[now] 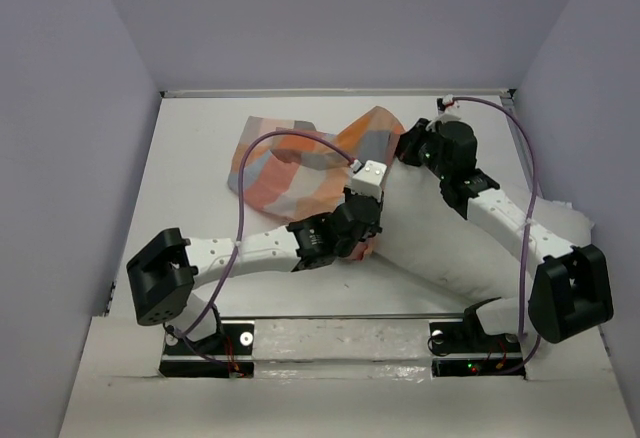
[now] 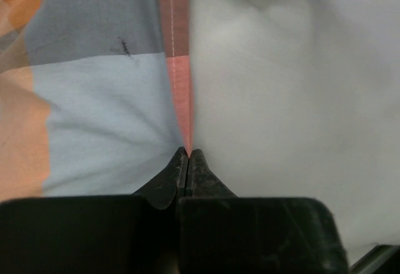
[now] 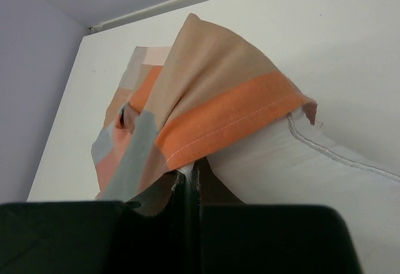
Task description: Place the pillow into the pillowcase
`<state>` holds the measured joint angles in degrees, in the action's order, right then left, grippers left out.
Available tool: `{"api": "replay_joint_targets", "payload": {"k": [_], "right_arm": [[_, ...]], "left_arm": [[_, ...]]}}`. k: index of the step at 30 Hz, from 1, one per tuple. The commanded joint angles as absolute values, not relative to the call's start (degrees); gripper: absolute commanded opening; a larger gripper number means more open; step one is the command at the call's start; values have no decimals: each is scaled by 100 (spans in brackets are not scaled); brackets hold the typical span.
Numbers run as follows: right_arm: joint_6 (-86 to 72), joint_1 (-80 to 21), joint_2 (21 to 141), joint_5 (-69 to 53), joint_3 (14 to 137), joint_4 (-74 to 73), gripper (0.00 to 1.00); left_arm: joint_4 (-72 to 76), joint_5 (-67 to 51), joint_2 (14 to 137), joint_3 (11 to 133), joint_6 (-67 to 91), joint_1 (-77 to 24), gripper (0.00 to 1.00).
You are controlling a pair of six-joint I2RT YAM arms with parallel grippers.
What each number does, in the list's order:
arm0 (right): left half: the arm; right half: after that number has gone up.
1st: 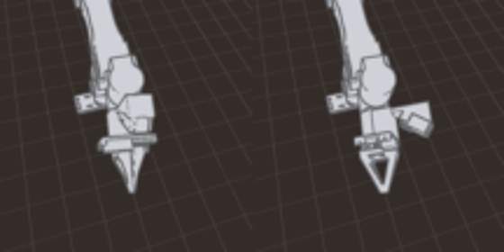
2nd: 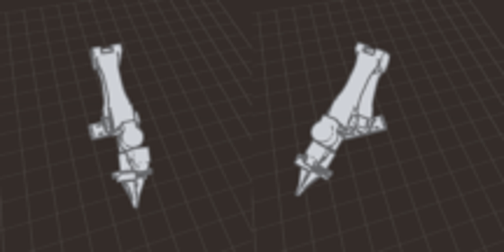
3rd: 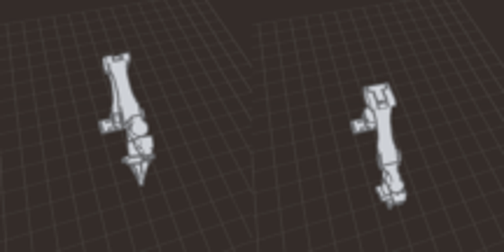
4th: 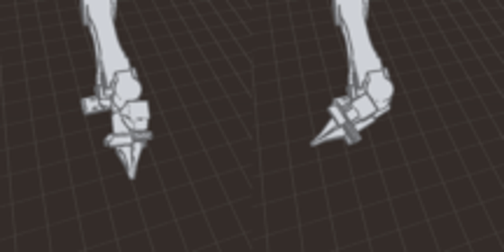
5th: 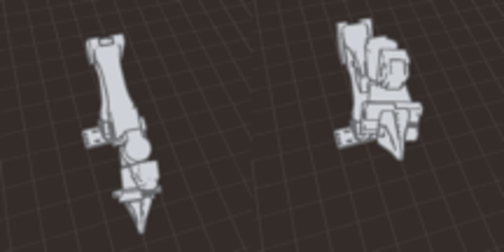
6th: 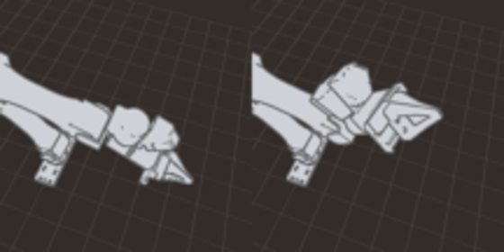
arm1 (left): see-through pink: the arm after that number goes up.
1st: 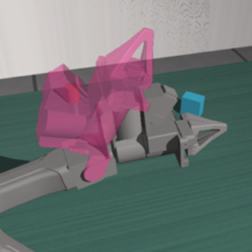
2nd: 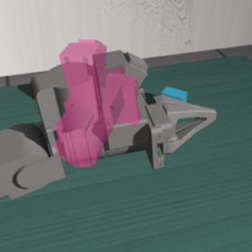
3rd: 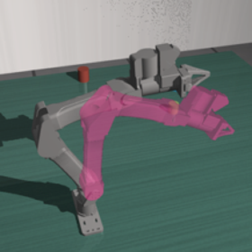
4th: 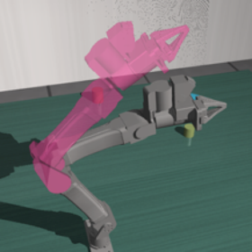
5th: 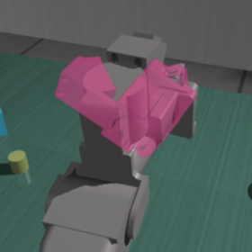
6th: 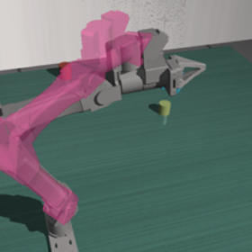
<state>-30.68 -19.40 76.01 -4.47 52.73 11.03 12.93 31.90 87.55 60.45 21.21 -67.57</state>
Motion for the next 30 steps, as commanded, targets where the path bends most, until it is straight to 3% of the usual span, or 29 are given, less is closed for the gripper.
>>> {"api": "replay_joint_targets", "payload": {"k": [1,11,18,24,25,27,29,30], "right_arm": [[-3251,-1907,7777,-28,6046,1652,0],[-3647,-1907,8121,1371,7040,1652,0],[-4192,-1907,8543,1029,6935,1942,0],[-4017,-2654,8096,554,5804,2022,0],[-3956,-2654,7921,432,5714,1787,20],[-3676,-2654,7762,448,5774,1216,50],[-3166,-2654,7647,404,5906,284,75],[-2999,-2654,7533,413,5958,-15,80]], "left_arm": [[1652,3042,8289,5749,2126,-7258,0],[2390,2180,7761,4211,3137,-7515,0],[2785,2196,7848,3841,3261,-7515,0],[3165,2355,8261,4306,2866,-7479,0],[3094,2373,8218,4350,2865,-7479,5],[2884,2513,8017,4263,2926,-7471,23],[2708,2584,7525,4010,3032,-7436,41],[2481,2619,7332,3938,3180,-7357,45]]}}
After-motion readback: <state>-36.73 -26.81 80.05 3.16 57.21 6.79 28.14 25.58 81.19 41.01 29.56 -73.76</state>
